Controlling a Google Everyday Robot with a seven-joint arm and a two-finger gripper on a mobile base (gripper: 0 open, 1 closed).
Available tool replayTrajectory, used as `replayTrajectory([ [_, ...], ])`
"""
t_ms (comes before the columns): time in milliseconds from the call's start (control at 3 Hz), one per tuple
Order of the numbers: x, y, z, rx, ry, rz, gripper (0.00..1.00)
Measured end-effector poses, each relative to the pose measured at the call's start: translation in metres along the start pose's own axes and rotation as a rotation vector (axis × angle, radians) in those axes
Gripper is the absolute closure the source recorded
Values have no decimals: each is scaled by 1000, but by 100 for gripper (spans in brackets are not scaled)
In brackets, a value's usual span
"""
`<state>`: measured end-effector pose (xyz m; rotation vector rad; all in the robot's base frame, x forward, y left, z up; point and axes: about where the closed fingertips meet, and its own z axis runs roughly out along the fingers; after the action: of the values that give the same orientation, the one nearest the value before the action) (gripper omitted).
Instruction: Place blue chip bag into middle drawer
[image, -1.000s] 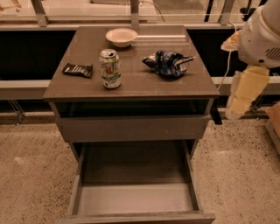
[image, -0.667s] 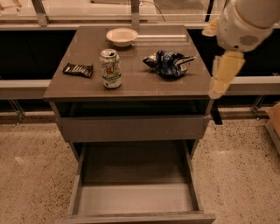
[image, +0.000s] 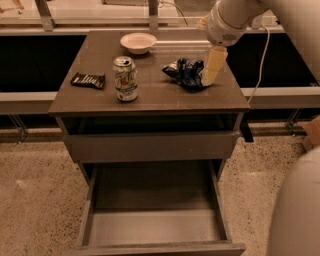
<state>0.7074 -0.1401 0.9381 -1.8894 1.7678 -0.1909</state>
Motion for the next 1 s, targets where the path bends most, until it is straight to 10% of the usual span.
replayTrajectory([
  [1000, 21, -16, 94, -88, -47, 46, 61],
])
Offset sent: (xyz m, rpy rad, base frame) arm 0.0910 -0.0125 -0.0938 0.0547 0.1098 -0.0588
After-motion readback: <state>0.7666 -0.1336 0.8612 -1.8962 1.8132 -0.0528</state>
